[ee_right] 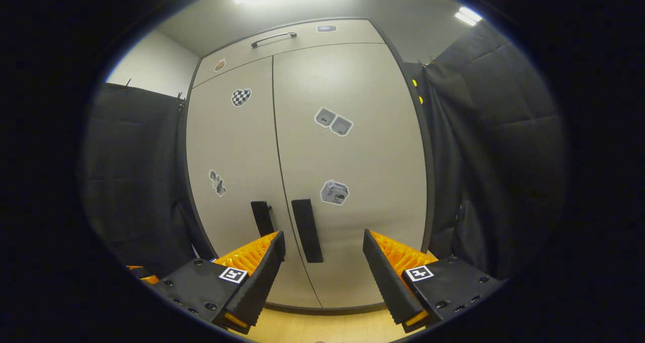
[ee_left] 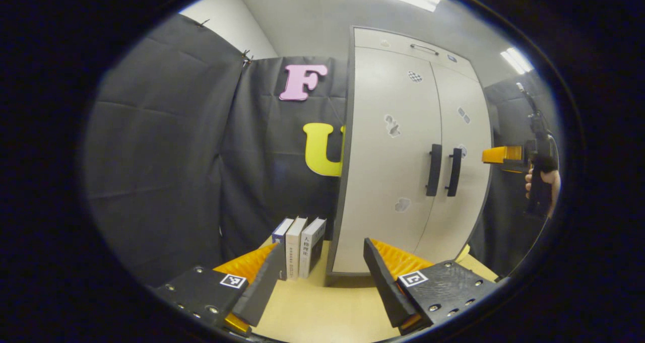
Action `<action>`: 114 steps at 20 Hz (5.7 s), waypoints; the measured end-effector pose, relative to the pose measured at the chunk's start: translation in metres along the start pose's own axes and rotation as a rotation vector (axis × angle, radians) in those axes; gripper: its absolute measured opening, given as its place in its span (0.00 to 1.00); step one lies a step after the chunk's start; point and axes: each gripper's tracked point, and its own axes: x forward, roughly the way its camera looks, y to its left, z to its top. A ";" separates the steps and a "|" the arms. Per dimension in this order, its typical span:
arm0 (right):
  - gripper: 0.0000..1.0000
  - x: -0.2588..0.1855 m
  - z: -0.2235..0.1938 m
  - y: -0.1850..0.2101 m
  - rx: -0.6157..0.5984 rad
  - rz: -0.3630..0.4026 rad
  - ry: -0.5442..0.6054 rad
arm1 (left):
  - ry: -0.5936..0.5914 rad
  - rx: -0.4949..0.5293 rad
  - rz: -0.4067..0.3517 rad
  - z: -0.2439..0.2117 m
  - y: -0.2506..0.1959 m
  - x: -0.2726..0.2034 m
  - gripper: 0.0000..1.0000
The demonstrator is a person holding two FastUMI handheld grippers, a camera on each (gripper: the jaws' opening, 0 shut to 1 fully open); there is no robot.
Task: Open the right door of the double-door shoe cabinet with the right hand, and open the left door with the left hand.
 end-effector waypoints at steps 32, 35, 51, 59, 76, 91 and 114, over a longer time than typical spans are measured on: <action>0.09 0.115 -0.036 0.015 -0.082 -0.042 0.091 | 0.066 -0.016 0.000 -0.033 0.011 -0.015 0.94; 0.05 0.108 -0.036 0.015 -0.115 -0.034 0.080 | 0.054 0.004 -0.018 -0.029 0.001 -0.020 0.93; 0.07 0.053 -0.038 0.007 -0.102 0.085 0.078 | 0.037 0.026 -0.025 -0.025 -0.026 -0.049 0.93; 0.07 0.007 -0.039 -0.014 -0.096 0.120 0.092 | 0.036 0.027 -0.030 -0.022 -0.041 -0.058 0.93; 0.06 -0.067 -0.029 -0.104 -0.017 0.070 0.101 | 0.054 0.034 -0.096 -0.024 -0.091 -0.040 0.93; 0.04 -0.077 -0.011 -0.208 0.046 0.087 0.072 | 0.040 0.010 -0.042 -0.013 -0.142 -0.005 0.93; 0.38 -0.161 -0.002 -0.273 0.119 -0.318 -0.017 | -0.059 0.053 -0.349 0.070 -0.232 0.117 0.93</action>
